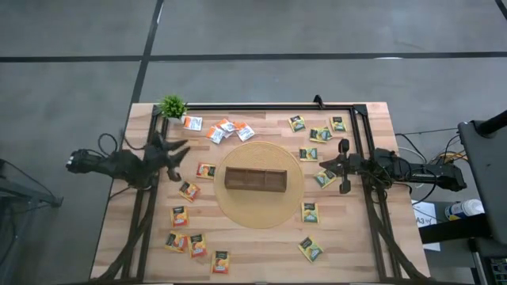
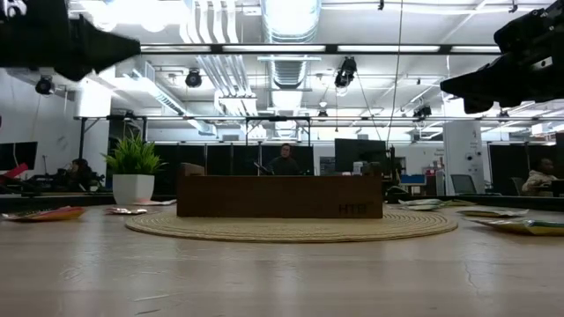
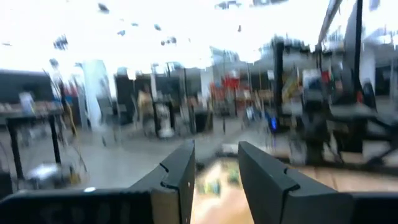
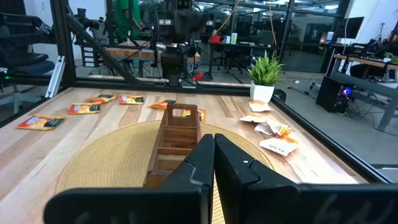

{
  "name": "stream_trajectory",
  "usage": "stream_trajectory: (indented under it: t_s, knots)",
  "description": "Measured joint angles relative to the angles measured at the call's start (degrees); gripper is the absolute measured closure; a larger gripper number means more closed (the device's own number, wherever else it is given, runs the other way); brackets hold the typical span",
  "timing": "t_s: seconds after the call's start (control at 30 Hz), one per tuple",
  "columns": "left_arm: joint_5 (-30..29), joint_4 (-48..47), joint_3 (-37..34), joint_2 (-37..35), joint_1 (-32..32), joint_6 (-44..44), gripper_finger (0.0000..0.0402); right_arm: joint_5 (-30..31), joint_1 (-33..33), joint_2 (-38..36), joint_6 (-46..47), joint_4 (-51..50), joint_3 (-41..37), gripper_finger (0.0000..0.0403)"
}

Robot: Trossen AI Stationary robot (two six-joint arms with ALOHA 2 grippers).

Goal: Pick & Place Tea
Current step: Put the mango tea sachet into the left section of the wooden organizer

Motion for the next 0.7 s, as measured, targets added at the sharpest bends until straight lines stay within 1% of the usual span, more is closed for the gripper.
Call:
stream_trajectory:
  t_s: [0.1, 0.17, 0.23, 0.27, 0.3, 0.43, 0.47, 0.5, 0.53, 0.6, 0.63, 0.7]
  knots:
    - [0.0, 8.8, 0.0, 0.0, 0.0, 3.3, 0.0284, 0.0, 0.0, 0.0, 0.0, 0.0, 0.0, 0.0394]
    - [0.1, 13.1, 0.0, 0.0, 0.0, 1.8, 0.0284, 0.0, 0.0, 0.0, 0.0, 0.0, 0.0, 0.0394]
    - [1.6, 15.5, 0.1, 0.0, 0.0, -1.2, 0.0284, 0.0, 0.0, 0.0, 0.0, 0.0, 0.0, 0.0394]
    - [3.9, 16.1, 0.0, 0.0, 0.0, -2.7, 0.0284, 0.0, 0.0, 0.0, 0.0, 0.0, 0.0, 0.0394]
    - [7.4, 16.2, 0.0, 0.0, 0.0, -3.9, 0.0284, 0.0, 0.0, 0.0, 0.0, 0.0, 0.0, 0.0394]
    - [27.2, 15.9, 1.5, 1.0, 0.0, -8.4, 0.0284, 0.0, 0.0, 0.0, 0.0, 0.0, 0.0, 0.0394]
    - [30.8, 15.9, 2.2, 1.7, 0.0, -9.8, 0.0284, 0.0, 0.0, 0.0, 0.0, 0.0, 0.0, 0.0394]
    - [33.1, 15.9, 2.9, 2.4, 0.0, -11.2, 0.0284, 0.0, 0.0, 0.0, 0.0, 0.0, 0.0, 0.0394]
    - [34.1, 15.6, 3.6, 3.4, 0.0, -12.5, 0.0284, 0.0, 0.0, 0.0, 0.0, 0.0, 0.0, 0.0394]
    - [33.9, 13.9, 4.9, 6.1, 0.0, -13.9, 0.0284, 0.0, 0.0, 0.0, 0.0, 0.0, 0.0, 0.0394]
    - [33.1, 12.9, 5.6, 7.8, 0.0, -14.2, 0.0284, 0.0, 0.0, 0.0, 0.0, 0.0, 0.0, 0.0394]
    - [29.3, 11.4, 7.4, 11.8, -0.1, -14.6, 0.0284, 0.0, 0.0, 0.0, 0.0, 0.0, 0.0, 0.0394]
